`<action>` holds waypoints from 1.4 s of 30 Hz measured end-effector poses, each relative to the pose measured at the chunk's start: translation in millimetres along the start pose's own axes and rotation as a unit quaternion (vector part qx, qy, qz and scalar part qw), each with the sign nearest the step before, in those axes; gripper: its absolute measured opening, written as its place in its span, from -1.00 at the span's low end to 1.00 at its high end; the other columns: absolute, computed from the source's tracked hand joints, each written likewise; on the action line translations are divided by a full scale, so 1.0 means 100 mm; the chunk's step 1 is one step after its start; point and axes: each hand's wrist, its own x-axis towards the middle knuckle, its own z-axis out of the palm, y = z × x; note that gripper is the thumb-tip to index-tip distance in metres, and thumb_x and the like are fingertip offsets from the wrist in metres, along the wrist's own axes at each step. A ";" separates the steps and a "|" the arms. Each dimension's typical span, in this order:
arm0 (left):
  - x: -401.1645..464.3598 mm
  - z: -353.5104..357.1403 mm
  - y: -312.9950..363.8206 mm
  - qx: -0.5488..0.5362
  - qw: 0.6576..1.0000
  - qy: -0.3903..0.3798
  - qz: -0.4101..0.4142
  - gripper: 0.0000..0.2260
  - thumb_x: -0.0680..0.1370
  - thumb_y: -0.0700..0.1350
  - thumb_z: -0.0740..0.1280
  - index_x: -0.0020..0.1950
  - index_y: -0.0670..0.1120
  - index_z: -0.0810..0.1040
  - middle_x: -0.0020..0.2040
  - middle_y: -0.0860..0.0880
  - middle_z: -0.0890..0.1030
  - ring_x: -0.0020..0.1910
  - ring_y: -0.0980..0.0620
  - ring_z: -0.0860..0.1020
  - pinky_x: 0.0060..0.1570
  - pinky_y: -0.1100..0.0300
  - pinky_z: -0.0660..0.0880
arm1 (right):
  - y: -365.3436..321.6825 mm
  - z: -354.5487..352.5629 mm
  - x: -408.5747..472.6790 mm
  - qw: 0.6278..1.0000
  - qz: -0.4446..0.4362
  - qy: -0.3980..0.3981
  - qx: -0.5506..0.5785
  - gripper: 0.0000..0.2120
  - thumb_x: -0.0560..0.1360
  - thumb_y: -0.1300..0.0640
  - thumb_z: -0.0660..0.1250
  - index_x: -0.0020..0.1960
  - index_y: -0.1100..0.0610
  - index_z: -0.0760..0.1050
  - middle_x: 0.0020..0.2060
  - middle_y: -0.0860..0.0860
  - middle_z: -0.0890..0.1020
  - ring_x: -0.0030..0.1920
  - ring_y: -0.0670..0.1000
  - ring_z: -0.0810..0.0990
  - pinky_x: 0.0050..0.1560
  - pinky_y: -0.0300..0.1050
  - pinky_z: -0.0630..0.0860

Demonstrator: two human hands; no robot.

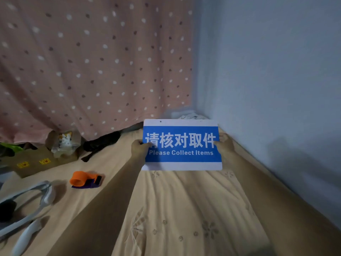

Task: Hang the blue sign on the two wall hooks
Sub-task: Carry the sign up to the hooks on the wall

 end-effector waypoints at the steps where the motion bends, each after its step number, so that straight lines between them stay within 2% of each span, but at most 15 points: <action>1: -0.04 0.07 0.12 -0.009 1.000 -0.012 0.008 -0.85 0.47 -0.24 0.38 -0.03 -0.23 0.45 -0.01 -0.21 0.58 -0.08 -0.15 0.53 -0.06 0.02 0.46 | -0.07 -0.11 0.01 1.000 -0.003 0.010 0.008 -0.77 0.48 0.30 0.32 0.10 0.11 0.43 -0.01 0.04 0.56 -0.04 0.12 0.60 0.08 0.12 0.59; 4: -0.17 0.31 0.45 -0.032 0.998 -0.050 0.020 -0.82 0.49 -0.22 0.38 0.02 -0.21 0.43 0.02 -0.17 0.55 -0.03 -0.15 0.52 0.00 -0.01 0.47 | -0.27 -0.47 -0.02 0.998 -0.010 0.047 0.037 -0.65 0.46 0.28 0.36 0.22 0.14 0.43 -0.01 0.07 0.58 0.02 0.19 0.64 0.09 0.18 0.59; 7: -0.35 0.56 0.74 -0.049 0.994 -0.090 0.030 -0.80 0.51 -0.22 0.37 0.09 -0.21 0.44 0.05 -0.16 0.54 0.01 -0.15 0.51 0.09 -0.06 0.48 | -0.45 -0.88 -0.07 0.994 -0.023 0.084 0.061 -0.62 0.44 0.27 0.39 0.23 0.13 0.45 0.05 0.14 0.62 0.01 0.20 0.66 0.07 0.21 0.60; 10: -0.57 0.82 0.99 -0.070 0.990 -0.119 0.042 -0.77 0.51 -0.24 0.36 0.13 -0.23 0.44 0.05 -0.17 0.53 0.02 -0.16 0.50 0.09 -0.05 0.48 | -0.63 -1.29 -0.16 0.991 -0.042 0.112 0.067 -0.62 0.46 0.27 0.39 0.25 0.12 0.44 0.06 0.14 0.61 -0.01 0.18 0.66 0.04 0.16 0.62; 13: -0.84 1.09 1.18 -0.088 0.984 -0.149 0.050 -0.88 0.51 -0.27 0.35 -0.06 -0.15 0.42 -0.07 -0.13 0.55 0.01 -0.16 0.52 -0.02 0.00 0.48 | -0.76 -1.73 -0.28 0.986 -0.062 0.137 0.071 -0.63 0.47 0.27 0.38 0.25 0.13 0.43 0.07 0.14 0.60 -0.02 0.18 0.65 0.04 0.15 0.62; 16: -1.16 1.36 1.38 -0.093 0.980 -0.167 0.064 -0.79 0.50 -0.28 0.35 -0.23 -0.07 0.37 -0.23 -0.05 0.51 -0.07 -0.13 0.51 -0.14 0.07 0.48 | -0.85 -2.17 -0.43 0.981 -0.076 0.161 0.083 -0.64 0.48 0.25 0.39 0.24 0.11 0.43 0.09 0.14 0.61 -0.01 0.17 0.66 0.03 0.18 0.62; 20: -1.58 1.66 1.65 -0.095 0.972 -0.196 0.090 -0.78 0.51 -0.27 0.34 -0.25 -0.07 0.37 -0.24 -0.07 0.51 -0.16 -0.11 0.52 -0.24 0.14 0.47 | -1.03 -2.74 -0.66 0.971 -0.100 0.192 0.097 -0.65 0.46 0.26 0.40 0.21 0.11 0.45 0.09 0.11 0.61 -0.02 0.16 0.66 0.02 0.16 0.63; 25: -2.09 2.02 1.94 -0.104 0.964 -0.213 0.122 -0.83 0.51 -0.25 0.36 -0.21 -0.07 0.42 -0.11 -0.13 0.54 -0.27 -0.02 0.52 -0.30 0.18 0.45 | -1.24 -3.43 -0.98 0.960 -0.145 0.219 0.100 -0.68 0.45 0.31 0.38 0.16 0.10 0.45 0.09 0.13 0.63 -0.07 0.13 0.65 -0.12 -0.02 0.61; 28: -2.39 2.21 2.06 -0.112 0.959 -0.227 0.130 -0.89 0.50 -0.24 0.37 -0.10 -0.12 0.45 0.00 -0.16 0.56 -0.14 -0.10 0.56 -0.14 0.08 0.50 | -1.32 -3.80 -1.19 0.955 -0.165 0.225 0.098 -0.64 0.47 0.29 0.37 0.23 0.12 0.44 0.08 0.07 0.62 -0.08 0.08 0.65 -0.19 -0.09 0.60; 30: -2.57 2.30 2.14 -0.122 0.955 -0.232 0.135 -0.87 0.50 -0.25 0.37 -0.13 -0.09 0.44 0.03 -0.16 0.55 -0.05 -0.14 0.54 -0.04 0.04 0.49 | -1.37 -4.00 -1.32 0.951 -0.184 0.233 0.092 -0.69 0.48 0.30 0.36 0.19 0.11 0.45 0.04 0.04 0.61 -0.10 0.05 0.64 -0.21 -0.11 0.59; 32: -2.79 2.41 2.22 -0.129 0.951 -0.244 0.142 -0.88 0.50 -0.26 0.37 -0.04 -0.14 0.46 0.03 -0.15 0.55 -0.04 -0.15 0.54 -0.02 0.02 0.49 | -1.40 -4.23 -1.46 0.944 -0.195 0.248 0.093 -0.71 0.47 0.32 0.35 0.14 0.09 0.44 0.03 0.04 0.60 -0.09 0.06 0.63 -0.18 -0.08 0.60; 35: -3.12 2.57 2.34 -0.135 0.943 -0.262 0.155 -0.82 0.49 -0.26 0.37 0.05 -0.16 0.45 0.04 -0.16 0.57 -0.03 -0.15 0.55 0.06 -0.03 0.53 | -1.45 -4.58 -1.68 0.936 -0.203 0.270 0.094 -0.68 0.47 0.32 0.36 0.19 0.13 0.44 0.05 0.06 0.60 -0.07 0.09 0.65 -0.10 0.00 0.62; 40: -3.57 2.82 2.52 -0.144 0.930 -0.289 0.173 -0.87 0.46 -0.24 0.39 -0.16 -0.08 0.46 0.07 -0.18 0.60 -0.02 -0.16 0.57 0.13 -0.11 0.54 | -1.53 -5.12 -2.03 0.925 -0.219 0.296 0.096 -0.64 0.46 0.31 0.37 0.22 0.10 0.44 0.09 0.08 0.63 -0.04 0.11 0.67 -0.03 0.07 0.64; 42: -3.75 2.93 2.56 -0.148 0.925 -0.300 0.179 -0.86 0.47 -0.23 0.39 -0.15 -0.07 0.45 0.05 -0.15 0.59 -0.01 -0.16 0.58 0.13 -0.11 0.54 | -1.55 -5.31 -2.16 0.919 -0.227 0.307 0.101 -0.61 0.46 0.31 0.37 0.25 0.10 0.43 0.11 0.09 0.63 -0.04 0.11 0.68 -0.05 0.06 0.65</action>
